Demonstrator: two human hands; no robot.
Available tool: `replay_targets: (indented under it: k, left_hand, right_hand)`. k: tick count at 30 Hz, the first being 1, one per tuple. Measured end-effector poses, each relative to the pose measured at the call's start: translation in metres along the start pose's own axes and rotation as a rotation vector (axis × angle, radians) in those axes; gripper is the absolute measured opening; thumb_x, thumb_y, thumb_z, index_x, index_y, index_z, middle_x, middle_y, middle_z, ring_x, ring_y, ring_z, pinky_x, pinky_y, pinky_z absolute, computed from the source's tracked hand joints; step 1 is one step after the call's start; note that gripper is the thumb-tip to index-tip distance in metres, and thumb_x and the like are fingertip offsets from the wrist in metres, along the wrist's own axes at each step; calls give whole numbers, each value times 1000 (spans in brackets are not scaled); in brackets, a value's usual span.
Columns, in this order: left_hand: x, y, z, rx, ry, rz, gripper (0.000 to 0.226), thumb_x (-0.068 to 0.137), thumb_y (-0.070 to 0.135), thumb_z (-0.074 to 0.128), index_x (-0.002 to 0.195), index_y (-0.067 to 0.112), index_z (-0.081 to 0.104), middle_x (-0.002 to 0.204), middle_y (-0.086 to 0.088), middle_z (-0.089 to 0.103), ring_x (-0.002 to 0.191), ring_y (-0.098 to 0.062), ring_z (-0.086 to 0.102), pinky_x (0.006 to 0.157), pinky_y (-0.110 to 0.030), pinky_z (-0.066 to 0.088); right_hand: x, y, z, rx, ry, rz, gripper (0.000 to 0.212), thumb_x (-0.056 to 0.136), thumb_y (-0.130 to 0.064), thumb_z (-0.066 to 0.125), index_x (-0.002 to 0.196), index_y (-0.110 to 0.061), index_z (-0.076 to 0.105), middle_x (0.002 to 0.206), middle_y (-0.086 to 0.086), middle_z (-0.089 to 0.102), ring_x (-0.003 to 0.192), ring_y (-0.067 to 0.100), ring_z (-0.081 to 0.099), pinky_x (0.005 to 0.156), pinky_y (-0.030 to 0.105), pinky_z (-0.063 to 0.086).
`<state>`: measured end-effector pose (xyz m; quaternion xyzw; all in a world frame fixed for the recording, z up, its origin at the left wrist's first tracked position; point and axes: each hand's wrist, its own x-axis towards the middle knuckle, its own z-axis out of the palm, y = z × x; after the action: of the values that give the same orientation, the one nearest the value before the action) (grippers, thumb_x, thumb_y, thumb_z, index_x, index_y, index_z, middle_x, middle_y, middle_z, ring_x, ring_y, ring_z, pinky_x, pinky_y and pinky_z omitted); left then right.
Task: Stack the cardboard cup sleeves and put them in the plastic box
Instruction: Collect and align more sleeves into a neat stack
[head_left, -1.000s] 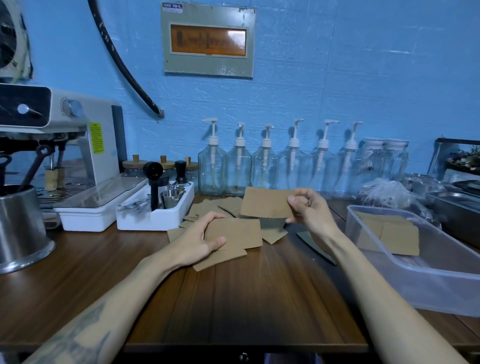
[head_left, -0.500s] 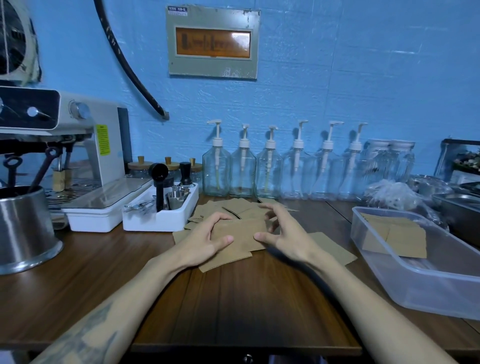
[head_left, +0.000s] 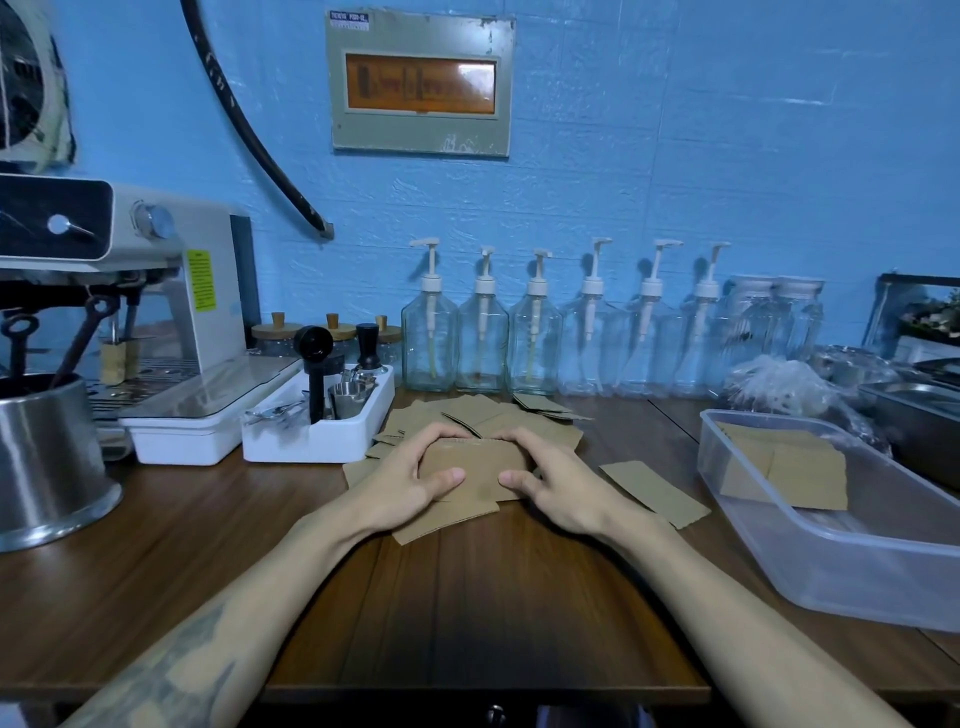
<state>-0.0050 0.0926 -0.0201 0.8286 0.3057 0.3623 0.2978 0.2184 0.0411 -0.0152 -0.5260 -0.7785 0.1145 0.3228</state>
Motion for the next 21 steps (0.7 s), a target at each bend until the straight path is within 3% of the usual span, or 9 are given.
replay_targets:
  k: [4, 6, 8, 11, 14, 17, 21]
  left_hand:
    - [0, 1, 0, -13, 22, 8, 32, 93, 14, 66, 112, 37, 56, 112, 16, 62, 103, 7, 57, 83, -9, 43]
    - [0, 0, -1, -19, 31, 6, 31, 92, 15, 67, 112, 38, 57, 111, 16, 63, 103, 4, 58, 85, -14, 44]
    - [0, -3, -4, -30, 54, -5, 31, 92, 19, 68, 115, 37, 58, 112, 18, 63, 105, 2, 59, 89, -20, 46]
    - [0, -2, -7, -44, 74, -15, 32, 92, 20, 68, 117, 35, 58, 113, 20, 62, 106, 2, 59, 94, -24, 47]
    - [-3, 1, -5, -21, 38, -22, 33, 92, 17, 68, 113, 40, 57, 111, 20, 62, 99, 8, 59, 84, -14, 45]
    - [-5, 4, -5, -2, 11, -39, 32, 93, 18, 67, 116, 36, 55, 109, 17, 61, 90, 13, 58, 72, -5, 42]
    - [-7, 5, -6, 0, 15, -42, 32, 93, 19, 67, 117, 36, 55, 110, 18, 61, 90, 13, 58, 73, -6, 41]
  right_hand:
    - [-5, 0, -4, 12, -3, 39, 43, 97, -31, 58, 136, -42, 44, 124, -10, 59, 102, 6, 57, 88, 24, 46]
    - [-10, 0, -11, 33, 39, 86, 44, 97, -33, 58, 138, -38, 44, 111, -4, 62, 89, 4, 58, 79, 20, 43]
    - [-16, 7, -23, 17, 111, 145, 44, 97, -36, 57, 139, -29, 46, 103, 0, 63, 91, 8, 59, 82, 25, 44]
    - [-24, 31, -42, -302, 177, 308, 44, 97, -40, 54, 137, -21, 48, 120, 2, 57, 114, 20, 52, 98, 38, 44]
    - [-33, 46, -51, -602, 96, 595, 49, 98, -44, 47, 134, -11, 50, 136, 12, 42, 127, 32, 38, 104, 46, 39]
    - [-38, 48, -53, -648, 50, 788, 58, 97, -54, 39, 128, -8, 57, 140, 18, 38, 129, 36, 34, 106, 46, 34]
    - [-36, 45, -53, -613, 99, 820, 67, 91, -64, 46, 130, -10, 56, 144, 17, 38, 133, 36, 33, 107, 46, 31]
